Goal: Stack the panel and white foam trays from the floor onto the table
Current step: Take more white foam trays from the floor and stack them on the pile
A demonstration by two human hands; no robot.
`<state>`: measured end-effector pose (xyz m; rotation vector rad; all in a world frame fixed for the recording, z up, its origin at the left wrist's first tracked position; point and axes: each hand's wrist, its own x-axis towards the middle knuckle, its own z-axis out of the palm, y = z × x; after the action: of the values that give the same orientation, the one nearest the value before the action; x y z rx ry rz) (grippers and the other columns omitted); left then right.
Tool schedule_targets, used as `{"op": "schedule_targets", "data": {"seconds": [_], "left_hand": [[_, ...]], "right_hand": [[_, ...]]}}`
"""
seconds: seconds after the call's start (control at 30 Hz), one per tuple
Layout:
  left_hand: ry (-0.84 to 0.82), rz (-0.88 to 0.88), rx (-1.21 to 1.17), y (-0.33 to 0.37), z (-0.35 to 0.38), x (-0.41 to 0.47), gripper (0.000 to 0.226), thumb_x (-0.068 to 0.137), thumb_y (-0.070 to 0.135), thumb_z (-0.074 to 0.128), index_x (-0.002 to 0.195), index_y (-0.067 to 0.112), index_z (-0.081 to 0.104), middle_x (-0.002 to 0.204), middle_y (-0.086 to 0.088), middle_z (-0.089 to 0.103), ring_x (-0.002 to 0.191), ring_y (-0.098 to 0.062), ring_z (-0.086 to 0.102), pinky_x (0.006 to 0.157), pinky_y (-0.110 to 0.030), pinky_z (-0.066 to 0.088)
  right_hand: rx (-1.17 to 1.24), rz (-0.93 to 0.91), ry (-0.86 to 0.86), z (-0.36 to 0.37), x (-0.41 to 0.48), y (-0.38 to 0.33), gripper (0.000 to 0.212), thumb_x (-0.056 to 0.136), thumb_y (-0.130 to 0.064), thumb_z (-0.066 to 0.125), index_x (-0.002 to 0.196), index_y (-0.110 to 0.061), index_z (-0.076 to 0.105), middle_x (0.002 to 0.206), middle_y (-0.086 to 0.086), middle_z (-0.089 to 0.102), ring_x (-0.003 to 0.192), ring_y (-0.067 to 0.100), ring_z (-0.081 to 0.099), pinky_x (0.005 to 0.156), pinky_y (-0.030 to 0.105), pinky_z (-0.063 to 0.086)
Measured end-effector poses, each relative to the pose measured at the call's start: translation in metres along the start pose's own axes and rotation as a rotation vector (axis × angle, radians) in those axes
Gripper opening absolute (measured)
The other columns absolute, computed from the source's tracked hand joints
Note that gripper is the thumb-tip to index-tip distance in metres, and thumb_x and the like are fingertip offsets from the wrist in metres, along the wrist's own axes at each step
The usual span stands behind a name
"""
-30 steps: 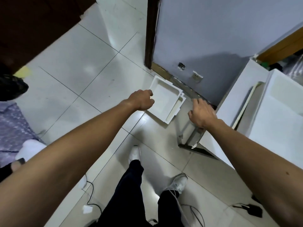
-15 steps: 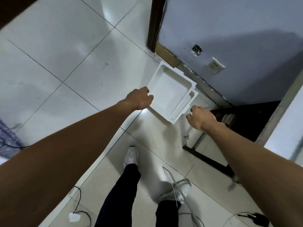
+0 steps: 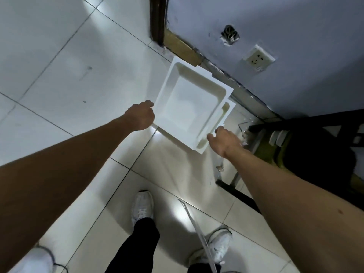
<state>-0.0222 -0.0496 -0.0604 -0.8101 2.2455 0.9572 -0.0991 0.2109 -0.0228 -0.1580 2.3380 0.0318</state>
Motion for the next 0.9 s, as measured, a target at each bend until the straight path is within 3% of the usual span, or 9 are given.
{"op": "schedule_targets", "data": {"seconds": [0.17,0.33,0.43,0.5,0.57,0.7,0.8,0.9], "left_hand": [[0.035,-0.035,0.039,-0.013,0.012,0.050,0.046,0.104,0.023,0.034,0.150,0.015,0.038,0.149,-0.012,0.046,0.134,-0.035,0.044,0.108,-0.038,0.035],[0.026,-0.054,-0.135,-0.003,0.014,0.101,0.043,0.103,0.005,0.033,0.143,-0.003,0.045,0.148,-0.022,0.044,0.135,-0.036,0.044,0.104,-0.036,0.040],[0.042,-0.048,-0.127,-0.014,0.027,0.123,0.031,0.100,0.007,0.036,0.126,0.012,0.053,0.145,-0.017,0.048,0.123,-0.030,0.052,0.093,-0.030,0.041],[0.035,-0.052,-0.135,-0.021,0.038,0.131,0.041,0.098,0.013,0.038,0.138,0.015,0.049,0.151,-0.011,0.044,0.131,-0.028,0.047,0.106,-0.032,0.040],[0.012,-0.054,-0.118,-0.026,0.046,0.135,0.054,0.096,0.016,0.038,0.150,0.012,0.039,0.154,-0.009,0.040,0.137,-0.029,0.043,0.110,-0.034,0.038],[-0.022,-0.023,-0.064,-0.033,0.060,0.132,0.040,0.091,0.011,0.041,0.128,-0.001,0.050,0.131,-0.022,0.056,0.119,-0.038,0.054,0.094,-0.039,0.046],[-0.043,-0.022,-0.007,-0.036,0.060,0.130,0.036,0.091,0.013,0.042,0.124,0.002,0.050,0.130,-0.019,0.055,0.113,-0.034,0.054,0.084,-0.033,0.040],[-0.003,-0.004,0.110,-0.035,0.056,0.124,0.044,0.095,0.013,0.040,0.138,0.004,0.043,0.141,-0.016,0.050,0.126,-0.035,0.049,0.096,-0.033,0.038]], "right_hand": [[0.134,0.123,0.087,0.028,0.041,0.003,0.051,0.099,-0.039,0.039,0.137,-0.005,0.043,0.132,0.017,0.057,0.119,0.037,0.054,0.085,0.039,0.040],[0.348,0.239,0.114,0.051,0.078,0.003,0.065,0.099,-0.043,0.043,0.149,-0.004,0.028,0.135,0.018,0.055,0.123,0.038,0.053,0.097,0.043,0.042],[0.408,0.253,0.155,0.063,0.096,0.003,0.064,0.100,-0.041,0.045,0.152,-0.009,0.024,0.136,0.018,0.056,0.123,0.040,0.053,0.101,0.044,0.041],[0.414,0.243,0.199,0.070,0.102,0.000,0.063,0.100,-0.037,0.046,0.152,-0.010,0.024,0.133,0.018,0.058,0.122,0.040,0.054,0.099,0.042,0.041],[0.398,0.239,0.222,0.076,0.108,-0.006,0.058,0.101,-0.034,0.047,0.149,-0.009,0.028,0.129,0.018,0.060,0.120,0.040,0.054,0.095,0.040,0.042],[0.466,0.290,0.218,0.080,0.120,-0.010,0.042,0.100,-0.033,0.048,0.134,-0.008,0.048,0.130,0.015,0.059,0.119,0.037,0.055,0.096,0.040,0.044],[0.528,0.320,0.218,0.076,0.123,-0.014,0.037,0.100,-0.028,0.047,0.130,-0.007,0.053,0.130,0.016,0.059,0.117,0.037,0.056,0.094,0.038,0.046],[0.512,0.322,0.198,0.065,0.120,-0.016,0.034,0.098,-0.022,0.046,0.128,-0.006,0.053,0.127,0.016,0.059,0.113,0.037,0.057,0.087,0.037,0.047]]}}
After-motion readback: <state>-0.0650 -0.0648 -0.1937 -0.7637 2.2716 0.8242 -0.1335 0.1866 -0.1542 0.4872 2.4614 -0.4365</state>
